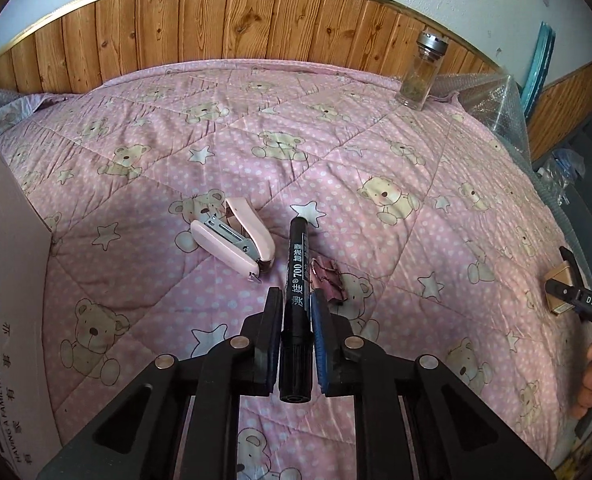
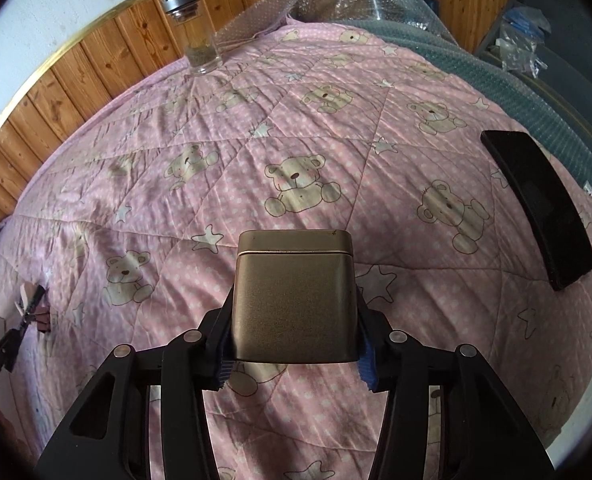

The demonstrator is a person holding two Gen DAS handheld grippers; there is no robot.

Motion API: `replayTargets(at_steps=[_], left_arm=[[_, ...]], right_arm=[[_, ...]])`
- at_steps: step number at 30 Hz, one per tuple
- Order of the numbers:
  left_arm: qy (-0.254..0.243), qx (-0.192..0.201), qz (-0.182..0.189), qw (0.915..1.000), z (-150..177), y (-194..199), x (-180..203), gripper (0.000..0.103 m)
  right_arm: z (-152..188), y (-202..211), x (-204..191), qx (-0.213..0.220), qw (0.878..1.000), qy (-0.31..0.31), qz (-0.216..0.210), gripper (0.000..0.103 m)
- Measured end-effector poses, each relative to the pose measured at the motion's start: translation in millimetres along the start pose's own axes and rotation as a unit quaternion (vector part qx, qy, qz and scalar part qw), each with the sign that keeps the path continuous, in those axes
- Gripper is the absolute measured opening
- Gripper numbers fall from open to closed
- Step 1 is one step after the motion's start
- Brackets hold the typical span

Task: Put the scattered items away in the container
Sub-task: 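Close left tool on the black marker while right tool grasps the gold square tin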

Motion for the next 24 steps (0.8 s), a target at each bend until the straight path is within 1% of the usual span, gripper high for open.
replayTargets(at_steps=[6,13,17,24], left_arm=[[0.01,0.007,0.003,0.9999,4,24,-2,0.015],[0.028,0.001,0.006,0.9996,20,47,-10,0.014],[0.042,0.008,0.011,0.999,25,65,-17,0.012],[0.045,0.018,0.01,0.9988,29,87,-21,0.012]], right_arm=[[4,19,-13,0.011,1.0,0.005,-0.02,0.05],[25,30,-34,0.001,0.999,0.017,-0.049,0.05],[36,38,-51,-0.003,0.997,0.036,-0.065,0.05],[51,47,-80,-0.007,0.994,0.062,-0.093,0.05]])
Point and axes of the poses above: each gripper's, at about its wrist camera, not at the fingertips, and y roughly against the way its jaws point, x to its right, z to its underside, the point moved 2 cm from there along -y, roughly the way its jaws point, and after that the axes turned 8 degrees about -z, right-handed, at the moved point
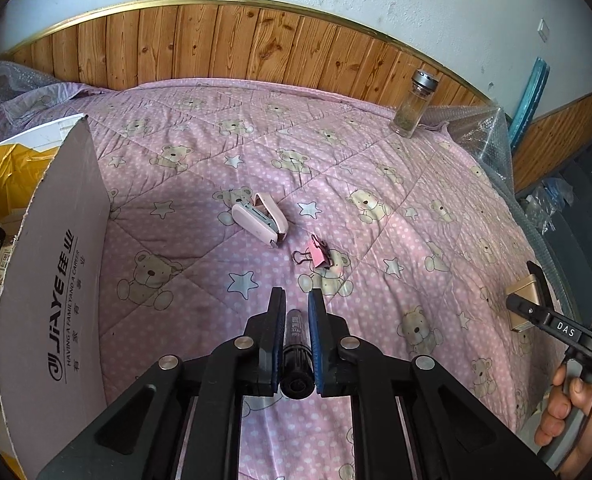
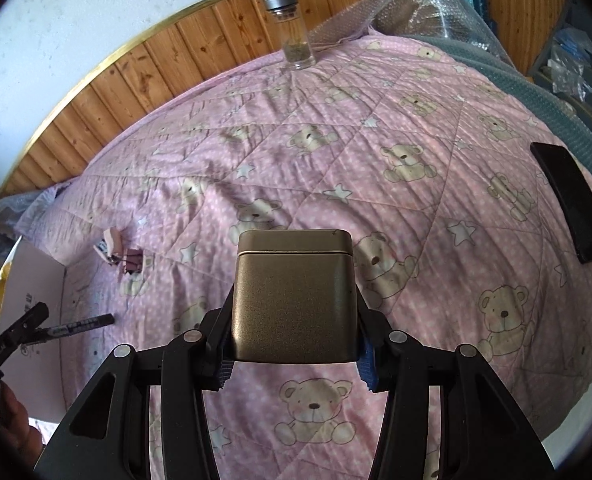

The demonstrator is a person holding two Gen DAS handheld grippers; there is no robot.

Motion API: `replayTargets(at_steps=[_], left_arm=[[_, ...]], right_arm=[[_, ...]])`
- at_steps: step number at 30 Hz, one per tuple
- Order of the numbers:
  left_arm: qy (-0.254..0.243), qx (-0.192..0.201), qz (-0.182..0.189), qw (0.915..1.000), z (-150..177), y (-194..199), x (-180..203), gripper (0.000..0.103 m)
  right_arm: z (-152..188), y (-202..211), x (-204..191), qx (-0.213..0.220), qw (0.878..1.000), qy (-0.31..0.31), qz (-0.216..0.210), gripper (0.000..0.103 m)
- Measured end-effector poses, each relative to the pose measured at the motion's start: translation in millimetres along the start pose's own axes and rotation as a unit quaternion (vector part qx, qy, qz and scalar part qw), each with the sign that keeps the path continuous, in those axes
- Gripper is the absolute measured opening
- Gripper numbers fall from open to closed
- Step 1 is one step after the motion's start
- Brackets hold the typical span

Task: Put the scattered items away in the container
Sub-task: 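Close left tool on the black marker while right tool grasps the gold square tin, then carry the marker in left tool while right tool carries the gold tin to the box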

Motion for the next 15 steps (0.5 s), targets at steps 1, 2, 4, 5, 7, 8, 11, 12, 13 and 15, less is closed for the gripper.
replayTargets(at_steps=[1,2,4,5,7,8,11,12,13,15], left_arm=[[0.0,0.0,0.0,1.0,1,1,0,0.012],[-0.003,-0.001,-0.001,1.0,2,1,1,0.012],[-0.009,-0.002,-0.003,0.9999,3,-3,5,0.012],[-0.014,-0.002,-0.001,0.9999,4,-5,9,0.012],[-0.016,0.0,-0.014,0.9998,3,-14,13,0.012],[-0.011,-0.002,-0.013,0.9998,3,-21,14,0.012],[0.011,-0.015,0.004,0.9998,1,-43,12,0.012],[0.004,-0.027,0.004,0.9996,3,-51,14,0.013],[-0.003,-0.041,-0.007,0.9991,5,-58,16,0.013],[0.002,-0.059,-0.004,0.9983,13,-65,13,0.013]], right_arm=[[2,0,-3,-0.001,1.0,0.002,-0.003,0.05],[4,0,-6,-0.003,1.0,0.004,-0.005,0.05],[7,-1,-10,-0.006,1.0,0.006,-0.009,0.05],[9,-1,-11,-0.008,1.0,0.006,-0.01,0.05],[11,-2,-12,-0.011,1.0,0.006,-0.01,0.05],[12,-2,-11,-0.012,1.0,0.005,-0.01,0.051],[13,-3,-9,-0.016,1.0,0.005,-0.008,0.051],[12,-4,-8,-0.018,1.0,0.004,-0.008,0.051],[12,-5,-7,-0.019,1.0,0.002,-0.008,0.051],[11,-7,-6,-0.022,1.0,0.003,-0.007,0.051]])
Point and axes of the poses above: each gripper's, at about its wrist camera, not at the fingertips, and y roughly against the way its jaws point, x to its right, z to its underside, the point moved 2 cm from there along -y, roughly the way its jaws point, and after that the axes turned 8 degrees about -z, right-handed, at the moved point
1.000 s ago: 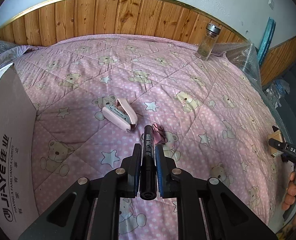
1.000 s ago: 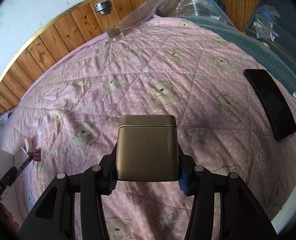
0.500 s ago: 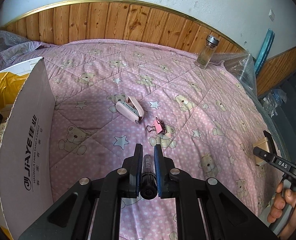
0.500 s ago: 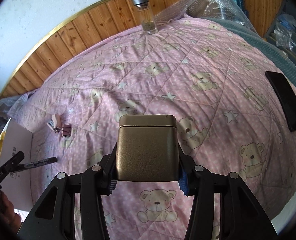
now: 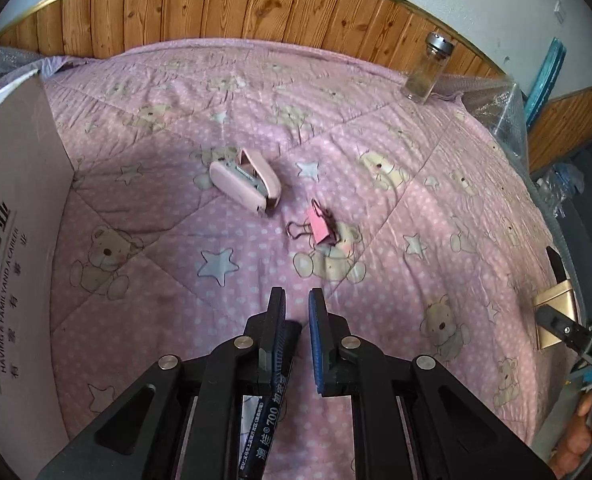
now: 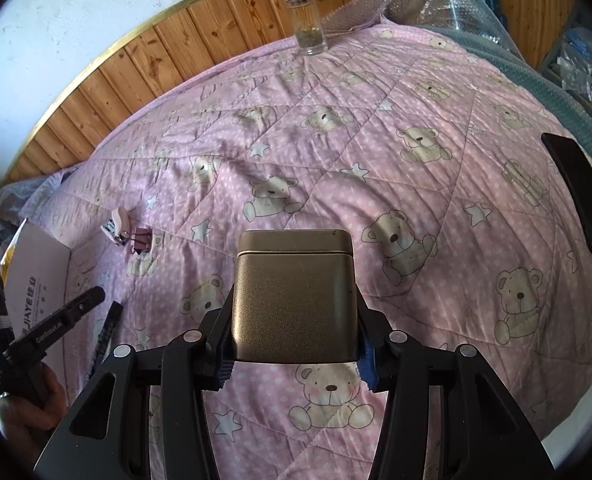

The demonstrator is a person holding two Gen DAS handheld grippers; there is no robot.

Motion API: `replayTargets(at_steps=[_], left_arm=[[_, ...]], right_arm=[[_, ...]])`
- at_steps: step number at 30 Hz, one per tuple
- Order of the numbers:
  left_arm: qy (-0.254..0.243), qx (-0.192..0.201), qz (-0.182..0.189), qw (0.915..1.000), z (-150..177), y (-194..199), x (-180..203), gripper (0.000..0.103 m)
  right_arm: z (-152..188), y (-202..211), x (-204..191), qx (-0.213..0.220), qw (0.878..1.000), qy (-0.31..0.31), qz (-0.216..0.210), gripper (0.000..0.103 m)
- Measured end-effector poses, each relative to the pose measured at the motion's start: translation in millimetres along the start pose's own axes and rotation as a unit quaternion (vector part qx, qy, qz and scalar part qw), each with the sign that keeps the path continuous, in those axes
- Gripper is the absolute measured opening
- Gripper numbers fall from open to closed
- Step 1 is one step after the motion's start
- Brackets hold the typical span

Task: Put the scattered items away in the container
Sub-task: 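Carry the marker in left tool while right tool carries the gold tin to the box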

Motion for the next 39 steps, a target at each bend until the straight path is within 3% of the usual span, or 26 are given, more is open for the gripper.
replayTargets(at_steps=[3,5,7,9,10,11,13,24,39], left_arm=[[0.002,-0.02,-0.014,0.9997,15,-3,-11,0.016],[0.021,-0.035,-0.011,0.9991,27,-1,-21,0.037],[0.018,-0.047,-0.019,0.9985,39,2,-24,0.044],[-0.014,-0.045,-0.017,0.9987,49,4,-18,0.043],[-0.034,-0.037,-0.024,0.9984,51,5,-13,0.035],[-0.053,-0.037,-0.029,0.9975,53,3,-8,0.02],[-0.07,-0.036,-0.029,0.9965,51,2,-1,0.014],[-0.035,-0.003,-0.015,0.9993,35,41,-8,0.014],[0.024,0.025,0.02,0.9992,35,93,-31,0.014]], right_arm=[[-1,-6,1,-0.006,1.0,-0.002,-0.004,0.051],[-2,-10,0,-0.01,1.0,-0.001,-0.007,0.051],[-2,-14,-2,-0.013,1.0,0.001,-0.011,0.051],[-1,-18,-3,-0.017,1.0,0.001,-0.015,0.051],[0,-20,-4,-0.019,1.0,0.002,-0.015,0.051],[1,-22,-5,-0.021,1.0,0.003,-0.016,0.051],[2,-22,-7,-0.023,1.0,0.004,-0.02,0.051],[3,-9,-29,-0.014,0.999,0.026,-0.036,0.051],[23,11,-82,-0.014,0.995,0.077,-0.066,0.051]])
Point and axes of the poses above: each gripper's, at about its wrist camera, not at the fingertips, and y roughly against the way its jaws point, x to its right, z to its underside, the point moved 2 cm from there along -y, roughly the way its jaws point, and after that the axes turned 8 degrees about -z, right-handed, at the moved point
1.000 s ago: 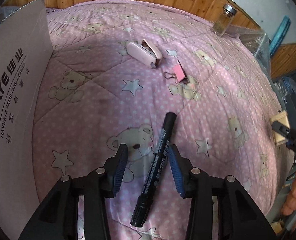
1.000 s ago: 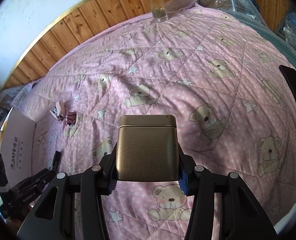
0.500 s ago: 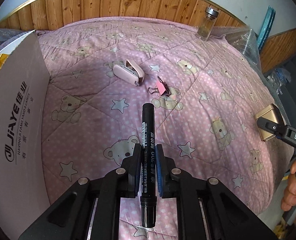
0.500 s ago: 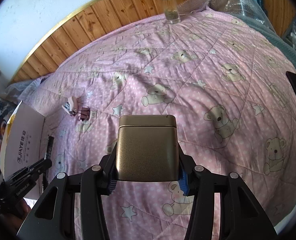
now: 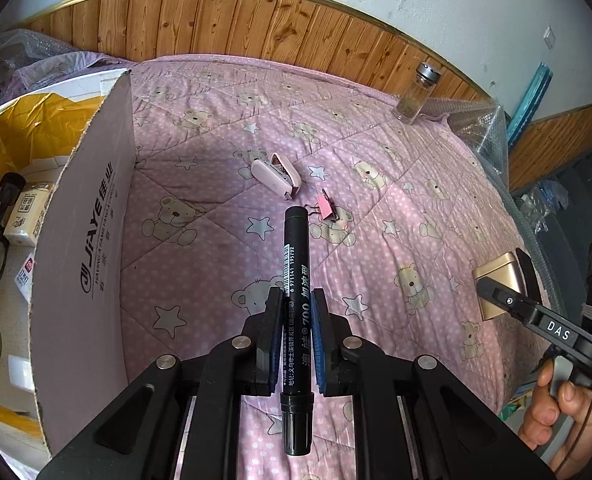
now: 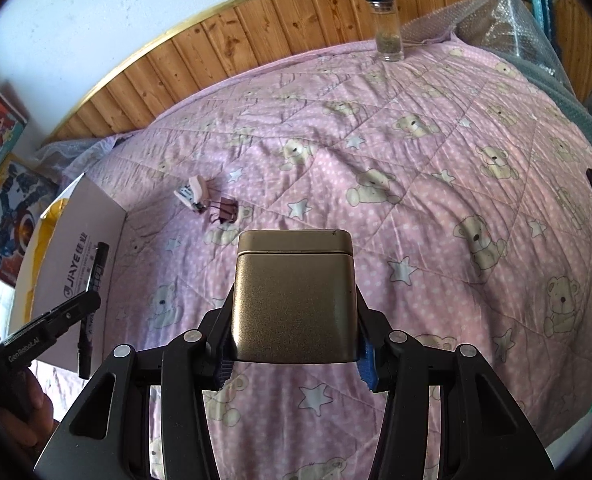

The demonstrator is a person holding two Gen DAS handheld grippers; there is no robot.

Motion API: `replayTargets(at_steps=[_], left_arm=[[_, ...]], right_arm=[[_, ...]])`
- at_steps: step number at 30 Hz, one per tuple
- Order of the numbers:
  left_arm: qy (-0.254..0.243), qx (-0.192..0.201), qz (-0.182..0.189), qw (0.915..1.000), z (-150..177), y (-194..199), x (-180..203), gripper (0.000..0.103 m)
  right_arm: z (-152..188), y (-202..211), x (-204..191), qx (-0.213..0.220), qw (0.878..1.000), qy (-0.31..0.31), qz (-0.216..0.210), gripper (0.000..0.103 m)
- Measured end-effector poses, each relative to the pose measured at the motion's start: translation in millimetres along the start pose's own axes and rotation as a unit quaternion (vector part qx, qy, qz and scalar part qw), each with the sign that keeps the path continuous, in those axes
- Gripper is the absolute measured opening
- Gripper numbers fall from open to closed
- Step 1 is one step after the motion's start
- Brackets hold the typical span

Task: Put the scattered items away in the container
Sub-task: 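Carry the marker in left tool while right tool carries the gold tin to the box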

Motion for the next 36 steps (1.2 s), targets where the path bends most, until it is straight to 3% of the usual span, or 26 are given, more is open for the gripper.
replayTargets(at_steps=[21,36], left_arm=[[0.042,0.057,0.029,0.997,2,74,-34,0.014],[0.079,0.091,0.031,0.9922,-1,114,-77,0.014]], right_arm=[[13,-2,-132,-0.02,0.989,0.131,-0.068,0.051],[7,-3,-203,-0.021,0.977,0.186,-0.104,0.051]])
Point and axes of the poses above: each gripper's, at about its wrist camera, not at the fingertips, and y roughly against the way its jaws point, x to its right, z to its underside, the point moved 2 cm from there along -y, roughly the way its jaws point, and after that the axes turned 8 degrees about -z, right-handed, at the moved point
